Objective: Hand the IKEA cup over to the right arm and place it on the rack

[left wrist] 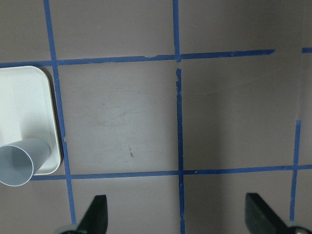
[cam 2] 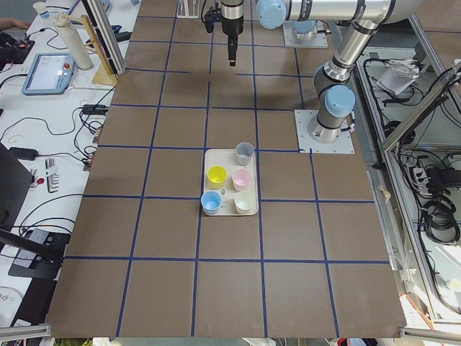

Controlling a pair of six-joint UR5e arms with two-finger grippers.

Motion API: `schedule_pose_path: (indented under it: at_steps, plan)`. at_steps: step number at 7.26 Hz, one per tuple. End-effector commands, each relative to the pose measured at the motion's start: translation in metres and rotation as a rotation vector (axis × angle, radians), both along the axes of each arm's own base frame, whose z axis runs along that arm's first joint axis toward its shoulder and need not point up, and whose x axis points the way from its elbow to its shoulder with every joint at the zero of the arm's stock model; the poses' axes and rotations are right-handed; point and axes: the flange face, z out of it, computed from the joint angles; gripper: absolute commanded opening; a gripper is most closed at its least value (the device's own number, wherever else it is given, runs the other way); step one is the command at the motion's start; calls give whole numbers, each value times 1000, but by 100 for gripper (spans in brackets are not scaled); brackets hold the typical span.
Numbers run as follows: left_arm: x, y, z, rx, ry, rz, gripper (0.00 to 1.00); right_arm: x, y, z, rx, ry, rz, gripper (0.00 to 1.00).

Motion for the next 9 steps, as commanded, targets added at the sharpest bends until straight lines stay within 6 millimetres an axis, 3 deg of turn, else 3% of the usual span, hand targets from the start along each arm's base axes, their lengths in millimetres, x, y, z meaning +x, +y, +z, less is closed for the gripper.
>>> schedule_pose_path:
  at_steps: [1,3,5,7,8,9]
  plan:
    - [0,-1,1,-7,-1,0,100,-21,-9,-19,-9,8,22,2]
    - [0,0,4,-18,0,2,100,-22,-12,-30,0,-4,19,10]
    - [0,2,4,-20,5,2,100,-19,-23,-56,7,-40,27,22]
    - [0,2,3,-18,2,2,100,-17,-25,-60,5,-61,33,62]
    - [0,2,3,-18,3,3,100,-18,-25,-59,4,-57,39,72]
    - [0,3,3,-18,-1,2,100,-17,-26,-56,-3,-61,40,99]
